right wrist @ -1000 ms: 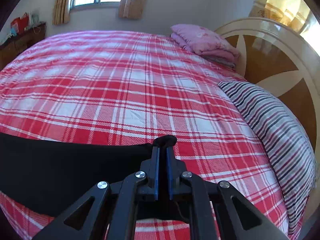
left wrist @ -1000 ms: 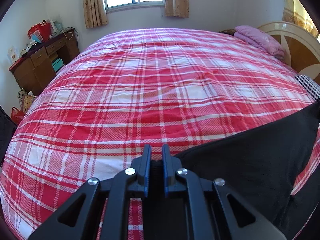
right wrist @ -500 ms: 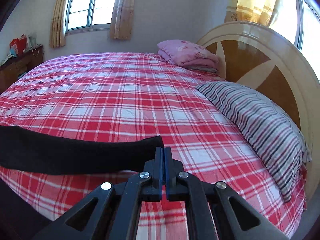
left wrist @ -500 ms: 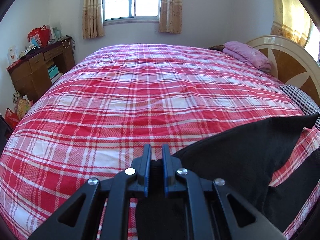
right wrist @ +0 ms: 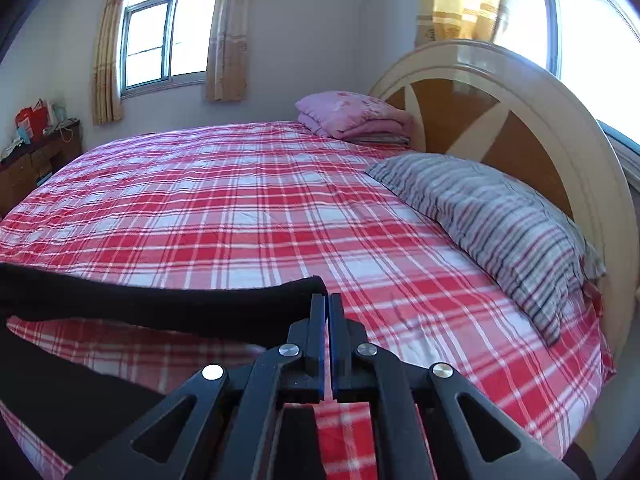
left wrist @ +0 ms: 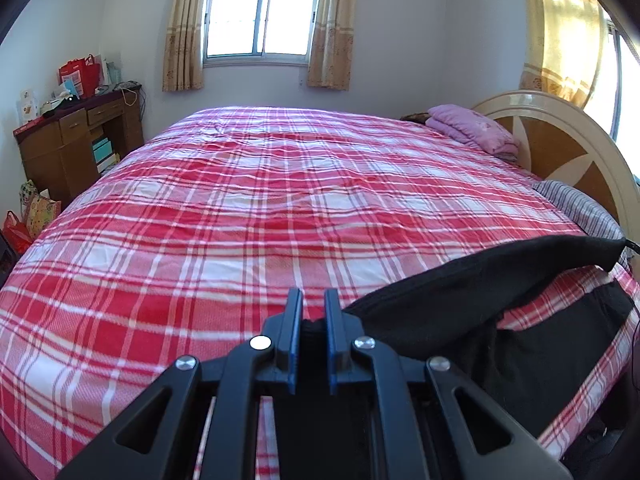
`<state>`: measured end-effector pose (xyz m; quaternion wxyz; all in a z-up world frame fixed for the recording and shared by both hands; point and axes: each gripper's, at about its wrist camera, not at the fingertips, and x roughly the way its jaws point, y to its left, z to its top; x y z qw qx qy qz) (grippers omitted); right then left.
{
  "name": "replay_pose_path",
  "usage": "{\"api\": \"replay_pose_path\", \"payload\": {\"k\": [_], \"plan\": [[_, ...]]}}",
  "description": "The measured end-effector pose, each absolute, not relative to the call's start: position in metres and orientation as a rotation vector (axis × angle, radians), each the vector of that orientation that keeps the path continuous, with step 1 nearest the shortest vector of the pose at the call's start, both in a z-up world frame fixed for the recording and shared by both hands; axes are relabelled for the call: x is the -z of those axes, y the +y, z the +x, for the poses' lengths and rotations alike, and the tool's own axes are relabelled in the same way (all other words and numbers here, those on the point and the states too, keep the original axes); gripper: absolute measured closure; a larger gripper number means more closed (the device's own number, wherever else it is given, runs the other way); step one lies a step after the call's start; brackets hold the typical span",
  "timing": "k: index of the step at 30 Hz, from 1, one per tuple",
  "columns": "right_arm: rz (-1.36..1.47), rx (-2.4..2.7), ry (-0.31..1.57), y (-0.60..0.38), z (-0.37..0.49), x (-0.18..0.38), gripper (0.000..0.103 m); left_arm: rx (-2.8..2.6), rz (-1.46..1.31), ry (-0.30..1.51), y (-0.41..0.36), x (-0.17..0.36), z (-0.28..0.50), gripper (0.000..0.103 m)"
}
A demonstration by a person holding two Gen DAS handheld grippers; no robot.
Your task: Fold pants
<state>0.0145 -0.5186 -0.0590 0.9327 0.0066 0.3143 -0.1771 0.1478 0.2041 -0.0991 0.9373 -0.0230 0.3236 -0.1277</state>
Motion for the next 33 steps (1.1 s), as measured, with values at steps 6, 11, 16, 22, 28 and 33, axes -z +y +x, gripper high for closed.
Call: {"api": "replay_pose_path", "payload": {"k": [6, 11, 16, 22, 28, 33], "plan": [[0.067, 0.392, 0.681, -0.531, -0.029, 0.083, 0.102, 0.303, -0.066, 0.683, 0.211, 0.124, 0.114, 0.092], [0.087, 0.406, 0.739, -0.534, -0.049, 0.104, 0.102, 0.323, -0.063, 0.713, 0.212, 0.148, 0.094, 0.092], [0.082, 0.450, 0.760, -0.536, -0.058, 0.109, 0.103, 0.318, -0.086, 0.701, 0.218, 0.154, 0.082, 0.092], [0.130, 0.468, 0.726, -0.551, -0.079, 0.099, 0.103, 0.298, -0.014, 0.691, 0.217, 0.156, 0.075, 0.083], [0.054, 0.382, 0.688, -0.501, -0.076, 0.075, 0.055, 0.237, 0.071, 0.702, 0.234, 0.161, 0.053, 0.082], [-0.082, 0.209, 0.701, -0.419, -0.045, 0.071, 0.023, 0.240, 0.049, 0.695, 0.240, 0.160, 0.042, 0.082]]}}
